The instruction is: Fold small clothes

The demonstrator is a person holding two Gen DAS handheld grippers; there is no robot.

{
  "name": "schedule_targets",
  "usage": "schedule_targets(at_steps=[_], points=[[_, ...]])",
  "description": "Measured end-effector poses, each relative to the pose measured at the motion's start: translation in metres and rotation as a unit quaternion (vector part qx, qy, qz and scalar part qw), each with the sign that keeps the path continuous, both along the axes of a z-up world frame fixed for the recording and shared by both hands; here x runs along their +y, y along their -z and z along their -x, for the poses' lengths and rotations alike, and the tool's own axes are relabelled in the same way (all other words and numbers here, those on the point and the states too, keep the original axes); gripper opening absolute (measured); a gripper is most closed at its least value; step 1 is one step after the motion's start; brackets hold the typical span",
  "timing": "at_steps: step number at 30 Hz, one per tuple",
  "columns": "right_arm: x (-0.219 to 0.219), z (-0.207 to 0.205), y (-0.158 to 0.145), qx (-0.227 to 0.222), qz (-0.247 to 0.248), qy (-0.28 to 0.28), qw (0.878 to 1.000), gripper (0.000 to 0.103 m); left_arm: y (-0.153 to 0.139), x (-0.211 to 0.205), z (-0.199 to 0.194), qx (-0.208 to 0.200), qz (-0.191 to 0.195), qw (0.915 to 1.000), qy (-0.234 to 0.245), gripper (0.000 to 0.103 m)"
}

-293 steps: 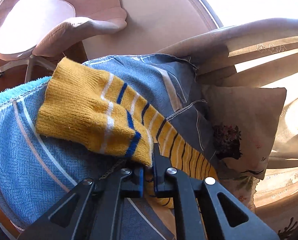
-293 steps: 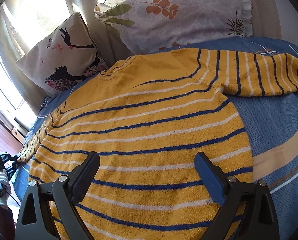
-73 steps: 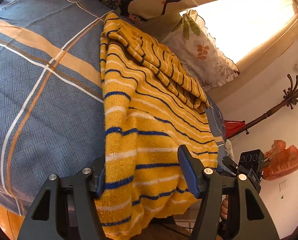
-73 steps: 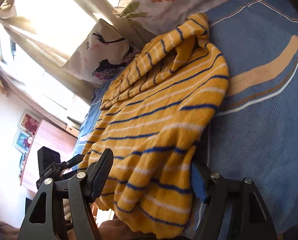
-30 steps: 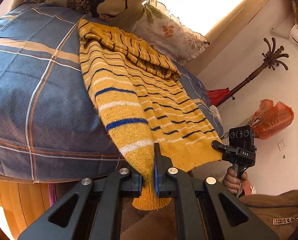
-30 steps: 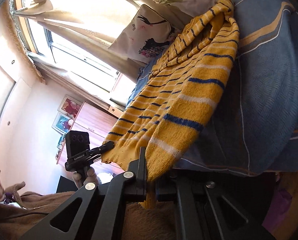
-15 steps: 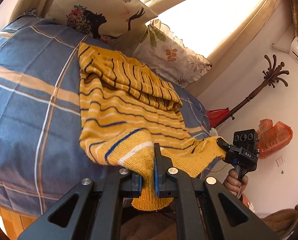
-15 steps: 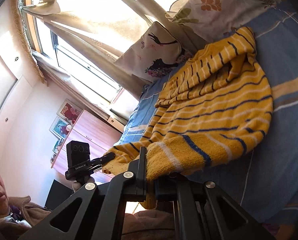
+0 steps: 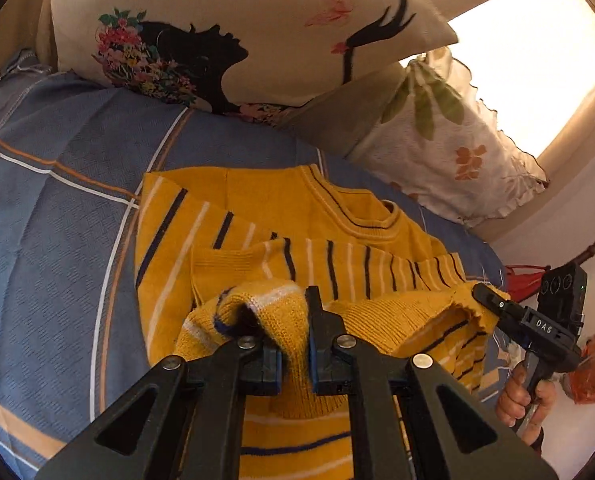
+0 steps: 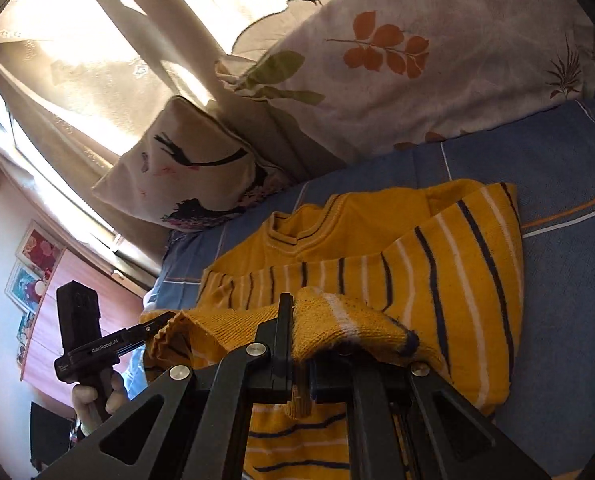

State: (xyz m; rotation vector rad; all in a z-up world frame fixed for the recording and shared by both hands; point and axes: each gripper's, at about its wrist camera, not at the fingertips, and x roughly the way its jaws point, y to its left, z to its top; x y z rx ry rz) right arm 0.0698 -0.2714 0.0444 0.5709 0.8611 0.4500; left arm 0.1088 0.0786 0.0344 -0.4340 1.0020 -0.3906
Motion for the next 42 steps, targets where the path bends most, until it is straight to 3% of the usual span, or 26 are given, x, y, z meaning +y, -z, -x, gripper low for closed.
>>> schedule_targets(at_steps=[5, 8, 11, 13, 14, 16, 22, 28, 32, 34, 35, 39, 42], points=[[-0.013, -0.043, 0.034, 0.042, -0.025, 0.030, 0.998, 0.008, 0.019, 0.014, -0.033, 0.031, 0.107, 0.9938, -0.004, 0.012], [-0.026, -0.058, 0.047, 0.061, -0.072, 0.049, 0.994, 0.010, 0.021, 0.028, -0.041, 0.037, 0.179, 0.9832, -0.006, 0.030], [-0.035, -0.068, 0.056, 0.073, -0.112, 0.062, 0.989, 0.024, 0.018, 0.042, -0.041, 0.032, 0.235, 0.9714, -0.011, 0.047], [-0.039, -0.071, 0.057, 0.070, -0.136, 0.066, 0.986, 0.039, 0.012, 0.048, -0.038, 0.023, 0.243, 0.9696, -0.015, 0.053], [-0.040, -0.070, 0.056, 0.067, -0.145, 0.067, 0.985, 0.044, 0.008, 0.052, -0.035, 0.017, 0.237, 0.9711, -0.019, 0.057], [-0.041, -0.071, 0.053, 0.060, -0.156, 0.071, 0.983, 0.067, 0.001, 0.057, -0.029, 0.006, 0.230, 0.9730, -0.021, 0.061], [-0.049, -0.066, 0.036, 0.033, -0.158, 0.101, 0.982, 0.083, -0.007, 0.067, 0.002, -0.006, 0.143, 0.9893, -0.028, 0.064], [-0.069, -0.029, 0.029, 0.022, -0.158, 0.106, 0.981, 0.086, 0.015, 0.061, 0.049, -0.002, 0.081, 0.9967, 0.006, 0.065], [-0.069, 0.000, 0.030, 0.026, -0.132, 0.089, 0.987, 0.086, 0.035, 0.045, 0.078, 0.002, 0.011, 0.9992, 0.038, 0.070], [-0.062, 0.010, 0.030, 0.022, -0.120, 0.079, 0.989, 0.087, 0.045, 0.035, 0.086, 0.016, -0.032, 0.9973, 0.064, 0.036], [-0.058, 0.014, 0.027, 0.020, -0.111, 0.072, 0.991, 0.087, 0.047, 0.033, 0.088, 0.021, -0.038, 0.9958, 0.081, 0.014], [-0.027, 0.022, 0.010, 0.004, -0.082, 0.030, 0.996, 0.088, 0.027, 0.057, 0.095, 0.004, -0.054, 0.9964, 0.065, 0.007], [0.012, 0.021, -0.007, -0.018, -0.055, -0.015, 0.998, 0.088, 0.015, 0.070, 0.101, -0.017, -0.093, 0.9946, 0.044, 0.006]])
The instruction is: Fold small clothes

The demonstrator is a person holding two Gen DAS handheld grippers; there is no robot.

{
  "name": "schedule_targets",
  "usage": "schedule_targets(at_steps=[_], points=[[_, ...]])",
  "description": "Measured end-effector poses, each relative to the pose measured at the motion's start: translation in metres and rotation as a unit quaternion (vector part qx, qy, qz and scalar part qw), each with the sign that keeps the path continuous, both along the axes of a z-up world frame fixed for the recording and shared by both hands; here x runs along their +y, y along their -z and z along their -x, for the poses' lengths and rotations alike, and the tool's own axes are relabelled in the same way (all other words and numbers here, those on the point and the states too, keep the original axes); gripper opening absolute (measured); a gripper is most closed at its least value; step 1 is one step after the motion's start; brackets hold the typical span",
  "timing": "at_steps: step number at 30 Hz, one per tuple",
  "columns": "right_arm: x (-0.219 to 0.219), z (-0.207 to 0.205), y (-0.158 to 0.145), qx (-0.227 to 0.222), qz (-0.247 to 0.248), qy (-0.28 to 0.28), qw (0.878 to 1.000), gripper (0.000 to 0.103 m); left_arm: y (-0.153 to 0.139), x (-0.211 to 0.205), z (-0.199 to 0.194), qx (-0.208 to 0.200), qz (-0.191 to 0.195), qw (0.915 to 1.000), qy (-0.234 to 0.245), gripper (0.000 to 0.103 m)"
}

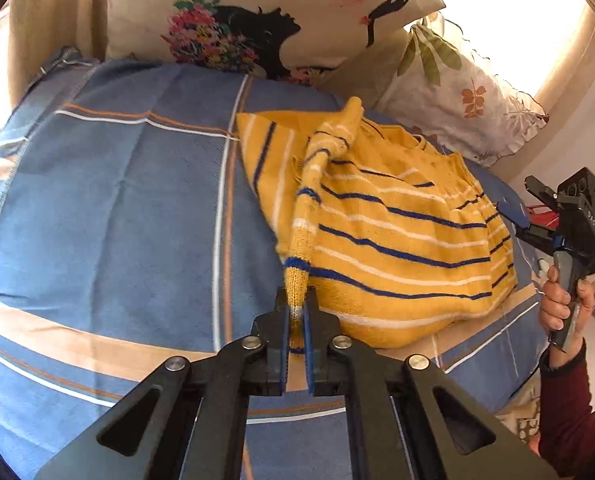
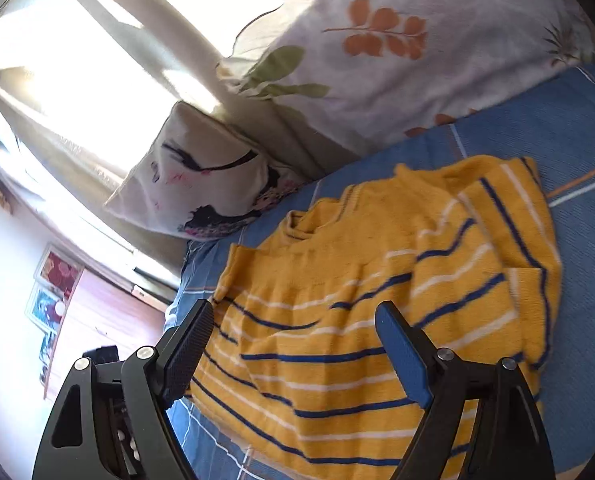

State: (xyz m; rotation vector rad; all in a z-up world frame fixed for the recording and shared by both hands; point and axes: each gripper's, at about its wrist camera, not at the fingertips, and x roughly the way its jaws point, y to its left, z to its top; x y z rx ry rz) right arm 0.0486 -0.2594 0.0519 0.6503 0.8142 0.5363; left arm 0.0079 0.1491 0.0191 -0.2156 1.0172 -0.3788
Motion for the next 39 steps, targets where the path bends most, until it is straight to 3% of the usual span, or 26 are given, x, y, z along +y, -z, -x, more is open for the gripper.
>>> schedule_targets(at_steps=[3, 5, 6, 7, 11, 13, 15, 17, 19, 22, 23, 26, 30, 33, 37, 38, 39], points=[[0.055, -0.009, -0.010, -0.015, 0.030, -0.056, 0.998, 0.086, 0.007, 0.004, 0.011, 0.003, 0.015, 0.9999, 0.001, 0.006], [0.096, -0.021, -0.010, -0.012, 0.065, -0.087, 0.994, 0.072, 0.009, -0.004, 0.022, -0.012, -0.001, 0.9999, 0.003, 0.006], [0.117, -0.028, -0.008, -0.008, 0.083, -0.101, 0.991, 0.056, 0.008, -0.006, 0.029, -0.021, -0.004, 0.9998, 0.004, 0.006], [0.138, -0.037, -0.005, -0.003, 0.100, -0.115, 0.988, 0.046, 0.008, -0.006, 0.036, -0.029, 0.000, 0.9996, 0.004, 0.006], [0.219, -0.074, 0.022, 0.018, 0.228, -0.151, 0.962, 0.034, 0.010, 0.005, 0.060, -0.032, 0.054, 0.9980, 0.001, 0.009], [0.248, -0.089, 0.032, 0.014, 0.264, -0.149, 0.953, 0.033, 0.012, 0.013, 0.069, -0.032, 0.077, 0.9965, -0.006, 0.014], [0.272, -0.101, 0.031, -0.009, 0.261, -0.153, 0.953, 0.033, 0.012, 0.019, 0.077, -0.036, 0.086, 0.9955, -0.016, 0.022], [0.291, -0.114, 0.030, -0.019, 0.254, -0.156, 0.954, 0.034, 0.014, 0.025, 0.081, -0.039, 0.089, 0.9950, -0.025, 0.022], [0.313, -0.128, 0.037, -0.009, 0.266, -0.167, 0.949, 0.041, 0.014, 0.028, 0.085, -0.039, 0.094, 0.9944, -0.029, 0.022], [0.332, -0.137, 0.048, -0.002, 0.286, -0.168, 0.943, 0.042, 0.012, 0.028, 0.087, -0.042, 0.095, 0.9940, -0.033, 0.024], [0.332, -0.135, 0.044, -0.006, 0.283, -0.163, 0.945, 0.042, 0.010, 0.028, 0.088, -0.047, 0.093, 0.9940, -0.035, 0.030], [0.306, -0.118, 0.018, -0.039, 0.228, -0.145, 0.962, 0.042, 0.005, 0.025, 0.092, -0.061, 0.087, 0.9937, -0.036, 0.039], [0.232, -0.090, -0.009, -0.071, 0.211, -0.095, 0.970, 0.073, 0.003, 0.020, 0.094, -0.064, 0.094, 0.9931, -0.031, 0.045], [0.154, -0.082, -0.005, -0.045, 0.226, -0.050, 0.972, 0.073, 0.004, 0.014, 0.094, -0.061, 0.098, 0.9929, -0.028, 0.047], [0.027, -0.082, 0.031, 0.044, 0.216, 0.052, 0.974, 0.071, 0.006, 0.004, 0.091, -0.053, 0.101, 0.9932, -0.023, 0.047], [-0.006, -0.080, 0.039, 0.060, 0.215, 0.081, 0.971, 0.067, 0.006, 0.001, 0.090, -0.052, 0.098, 0.9935, -0.023, 0.048], [-0.033, -0.075, 0.044, 0.068, 0.220, 0.111, 0.967, 0.050, 0.005, -0.001, 0.088, -0.052, 0.095, 0.9938, -0.024, 0.048]])
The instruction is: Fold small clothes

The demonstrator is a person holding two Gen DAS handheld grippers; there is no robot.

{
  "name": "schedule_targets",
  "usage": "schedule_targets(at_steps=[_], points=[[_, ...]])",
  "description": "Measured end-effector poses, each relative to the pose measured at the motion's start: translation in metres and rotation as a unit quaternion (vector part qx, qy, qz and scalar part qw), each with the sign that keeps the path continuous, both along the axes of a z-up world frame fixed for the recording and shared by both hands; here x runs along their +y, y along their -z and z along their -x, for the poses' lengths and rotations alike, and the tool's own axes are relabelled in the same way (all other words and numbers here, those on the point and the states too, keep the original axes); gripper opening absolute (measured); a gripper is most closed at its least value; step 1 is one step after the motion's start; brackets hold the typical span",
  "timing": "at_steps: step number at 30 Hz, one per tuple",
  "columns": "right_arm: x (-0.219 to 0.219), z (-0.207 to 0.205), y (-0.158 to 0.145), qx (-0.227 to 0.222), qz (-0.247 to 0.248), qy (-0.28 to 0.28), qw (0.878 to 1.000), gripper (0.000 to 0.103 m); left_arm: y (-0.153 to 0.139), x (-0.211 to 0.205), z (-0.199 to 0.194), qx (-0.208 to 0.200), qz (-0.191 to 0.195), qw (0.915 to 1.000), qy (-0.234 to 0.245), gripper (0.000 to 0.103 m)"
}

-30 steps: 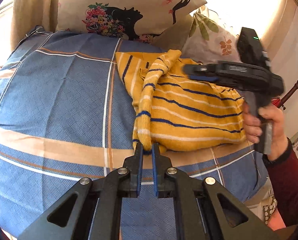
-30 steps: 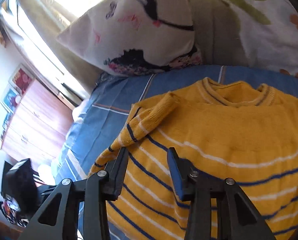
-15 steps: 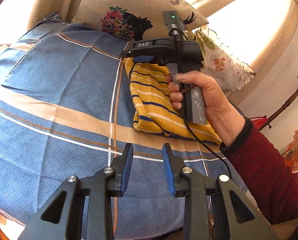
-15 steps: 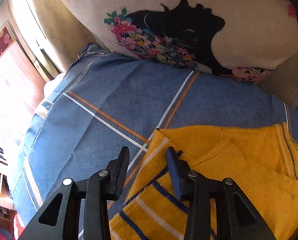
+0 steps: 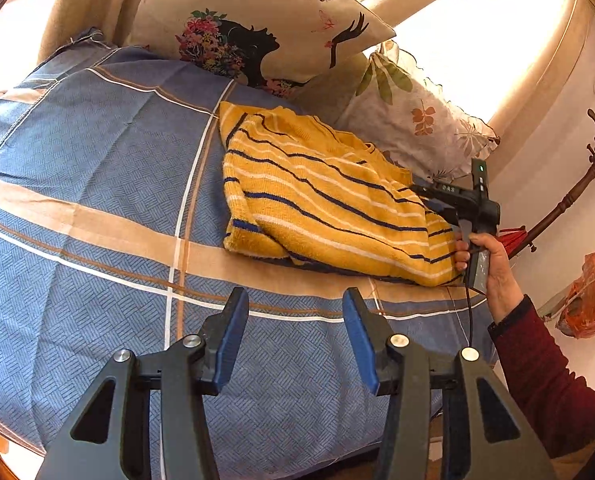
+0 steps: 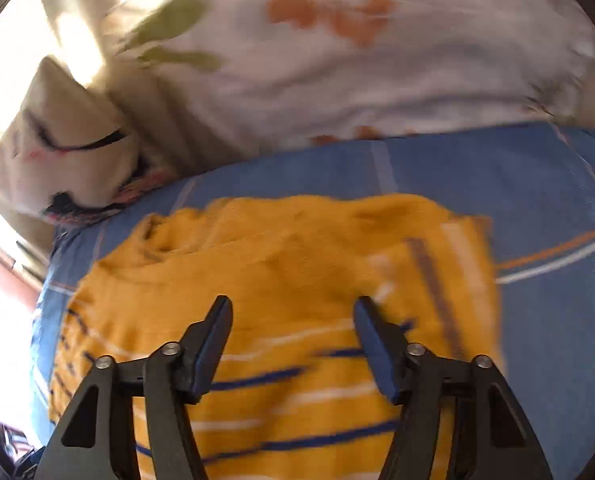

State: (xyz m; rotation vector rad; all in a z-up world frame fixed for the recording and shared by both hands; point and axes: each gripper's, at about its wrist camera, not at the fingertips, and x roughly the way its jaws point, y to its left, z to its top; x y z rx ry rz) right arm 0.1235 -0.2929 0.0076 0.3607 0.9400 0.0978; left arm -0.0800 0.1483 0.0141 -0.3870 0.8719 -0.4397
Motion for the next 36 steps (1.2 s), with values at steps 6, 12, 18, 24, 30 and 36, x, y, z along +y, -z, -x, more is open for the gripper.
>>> schedule_targets(at_steps=[6, 12, 18, 24, 30, 36], points=[[-0.093, 0.067, -0.004, -0.022, -0.071, 0.070, 0.995, 0.063, 0.006, -0.010, -0.020, -0.008, -0.060, 0.9980, -0.016, 0.053], [-0.090, 0.141, 0.009, -0.033, -0.147, 0.003, 0.989, 0.073, 0.027, -0.018, -0.062, 0.030, -0.079, 0.9964, 0.006, 0.053], [-0.059, 0.164, 0.024, -0.015, -0.099, -0.043, 0.994, 0.046, 0.022, -0.019, -0.081, 0.055, -0.124, 0.9907, -0.007, 0.016], [-0.088, 0.179, 0.018, -0.010, -0.053, 0.045, 0.998, 0.038, -0.005, 0.033, -0.069, 0.027, -0.141, 0.9850, -0.096, 0.012], [-0.093, 0.202, -0.007, -0.052, -0.057, 0.058, 0.995, 0.053, 0.003, 0.054, -0.058, 0.039, -0.022, 0.9946, -0.094, 0.050], [-0.045, 0.192, -0.025, -0.073, -0.069, -0.013, 0.995, 0.065, 0.020, 0.027, -0.076, 0.061, 0.033, 0.9951, -0.071, 0.052]])
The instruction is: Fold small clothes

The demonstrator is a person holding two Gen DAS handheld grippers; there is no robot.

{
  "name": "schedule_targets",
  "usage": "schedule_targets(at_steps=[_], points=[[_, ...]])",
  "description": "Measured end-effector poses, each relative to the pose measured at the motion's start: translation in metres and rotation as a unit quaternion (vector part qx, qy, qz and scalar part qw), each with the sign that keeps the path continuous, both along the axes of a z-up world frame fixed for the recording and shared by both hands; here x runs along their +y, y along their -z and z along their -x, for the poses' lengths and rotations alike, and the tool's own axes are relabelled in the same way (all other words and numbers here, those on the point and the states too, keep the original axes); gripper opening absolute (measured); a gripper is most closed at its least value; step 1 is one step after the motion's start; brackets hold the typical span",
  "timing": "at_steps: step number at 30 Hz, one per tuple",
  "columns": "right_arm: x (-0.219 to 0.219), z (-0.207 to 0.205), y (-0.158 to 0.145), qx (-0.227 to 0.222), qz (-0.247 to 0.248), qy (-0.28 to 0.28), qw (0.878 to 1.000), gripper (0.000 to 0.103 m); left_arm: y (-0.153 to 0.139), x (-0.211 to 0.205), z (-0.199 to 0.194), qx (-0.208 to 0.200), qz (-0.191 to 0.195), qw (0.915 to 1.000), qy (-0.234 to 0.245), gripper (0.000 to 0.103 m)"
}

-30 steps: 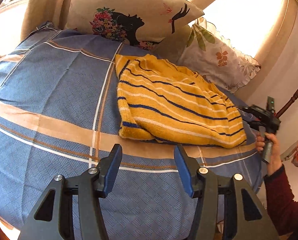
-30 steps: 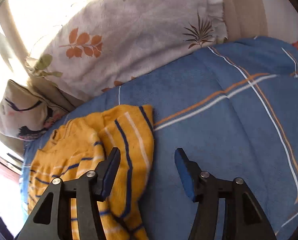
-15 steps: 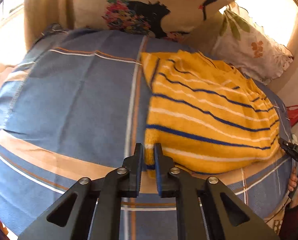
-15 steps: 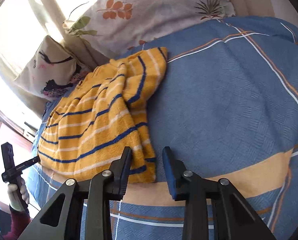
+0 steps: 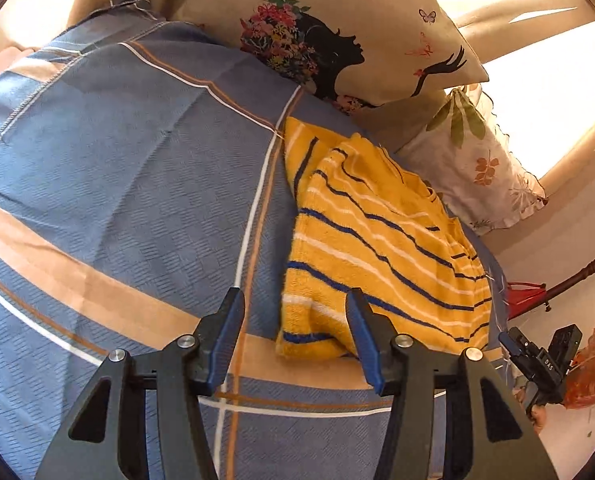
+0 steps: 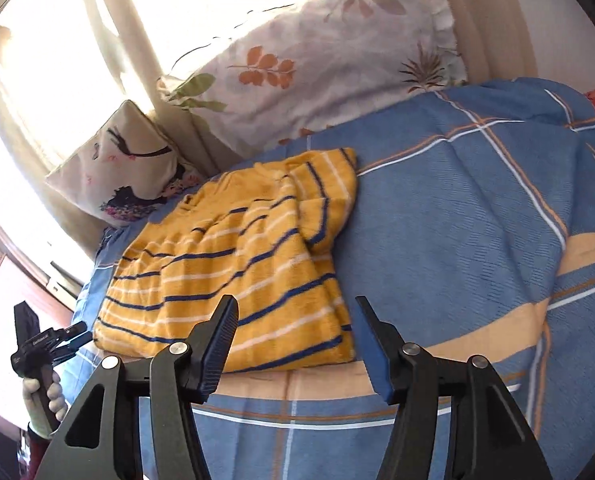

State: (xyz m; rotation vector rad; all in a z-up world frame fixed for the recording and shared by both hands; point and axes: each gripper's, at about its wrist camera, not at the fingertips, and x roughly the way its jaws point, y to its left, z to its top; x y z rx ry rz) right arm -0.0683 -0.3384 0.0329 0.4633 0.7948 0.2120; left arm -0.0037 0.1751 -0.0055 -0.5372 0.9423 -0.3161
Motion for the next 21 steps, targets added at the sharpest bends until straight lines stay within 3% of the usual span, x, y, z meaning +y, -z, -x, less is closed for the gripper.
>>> schedule_targets(at_steps=[4, 9, 12, 15, 16, 17, 18, 21], points=[[0.024, -0.008, 0.003, 0.002, 0.001, -0.020, 1.000, 0.067, 0.002, -0.014, -0.018, -0.009, 0.011, 0.9999, 0.009, 0.058], [0.025, -0.010, 0.018, 0.016, -0.016, -0.012, 1.000, 0.068, 0.018, -0.024, -0.046, 0.017, 0.040, 0.9987, 0.027, 0.059], [0.023, -0.010, 0.022, 0.014, -0.021, -0.011, 1.000, 0.068, 0.016, -0.033, -0.048, 0.008, 0.039, 0.9986, 0.035, 0.068], [0.027, -0.010, 0.018, 0.002, -0.033, -0.020, 0.999, 0.068, 0.014, -0.039, -0.046, 0.007, 0.032, 0.9982, 0.051, 0.068], [0.031, -0.011, 0.014, -0.004, -0.034, -0.027, 0.999, 0.068, 0.013, -0.041, -0.044, 0.005, 0.024, 0.9982, 0.055, 0.060], [0.036, -0.012, 0.010, -0.010, -0.031, -0.032, 0.999, 0.069, 0.013, -0.042, -0.044, 0.007, 0.021, 0.9979, 0.060, 0.031], [0.042, -0.013, 0.006, -0.015, -0.026, -0.037, 0.999, 0.070, 0.014, -0.043, -0.043, 0.010, 0.024, 0.9976, 0.065, 0.020], [0.064, -0.021, -0.001, -0.026, -0.021, -0.064, 0.997, 0.071, 0.010, -0.039, -0.036, 0.003, 0.031, 0.9983, 0.050, 0.020]])
